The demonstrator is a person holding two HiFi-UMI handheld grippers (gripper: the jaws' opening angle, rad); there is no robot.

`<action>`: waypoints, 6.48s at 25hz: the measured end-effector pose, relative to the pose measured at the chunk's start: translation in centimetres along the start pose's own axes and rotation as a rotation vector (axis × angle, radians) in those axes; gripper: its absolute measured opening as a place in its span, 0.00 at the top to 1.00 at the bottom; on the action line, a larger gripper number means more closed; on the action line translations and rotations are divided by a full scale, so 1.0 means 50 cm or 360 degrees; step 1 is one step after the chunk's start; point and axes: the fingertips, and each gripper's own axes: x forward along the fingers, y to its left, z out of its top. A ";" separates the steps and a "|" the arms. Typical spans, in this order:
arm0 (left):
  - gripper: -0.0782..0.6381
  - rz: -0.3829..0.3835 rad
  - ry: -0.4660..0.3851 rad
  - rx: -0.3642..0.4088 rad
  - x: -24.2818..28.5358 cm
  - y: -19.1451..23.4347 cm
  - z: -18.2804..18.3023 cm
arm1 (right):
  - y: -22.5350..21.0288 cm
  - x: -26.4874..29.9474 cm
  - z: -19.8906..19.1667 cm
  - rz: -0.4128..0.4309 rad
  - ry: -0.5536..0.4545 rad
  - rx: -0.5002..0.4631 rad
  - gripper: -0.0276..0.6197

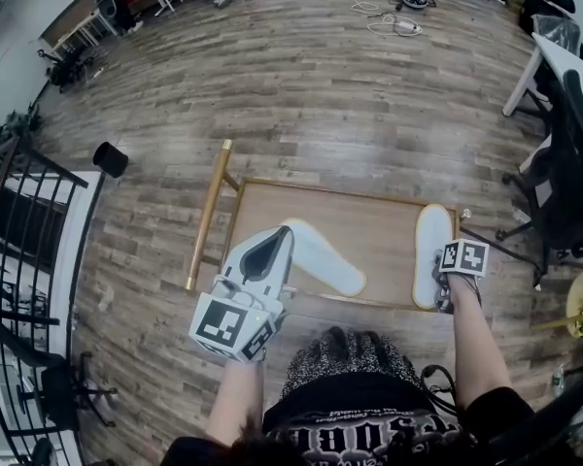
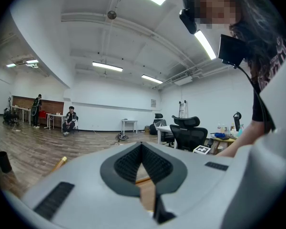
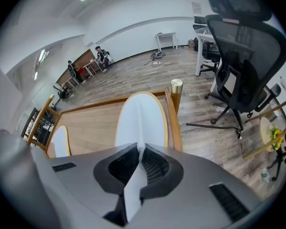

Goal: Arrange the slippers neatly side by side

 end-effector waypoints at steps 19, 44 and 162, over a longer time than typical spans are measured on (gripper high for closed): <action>0.90 -0.0013 -0.0020 -0.0023 -0.003 -0.002 0.000 | 0.029 -0.055 0.029 0.0101 -0.0143 -0.0030 0.83; 0.90 0.0169 -0.0030 -0.0106 -0.108 0.089 -0.037 | 0.613 -0.098 -0.061 0.0924 -0.0097 -0.1127 0.95; 0.90 -0.0287 -0.0073 -0.0035 0.076 -0.073 0.018 | 0.249 -0.183 0.086 0.0242 -0.0522 -0.0386 0.93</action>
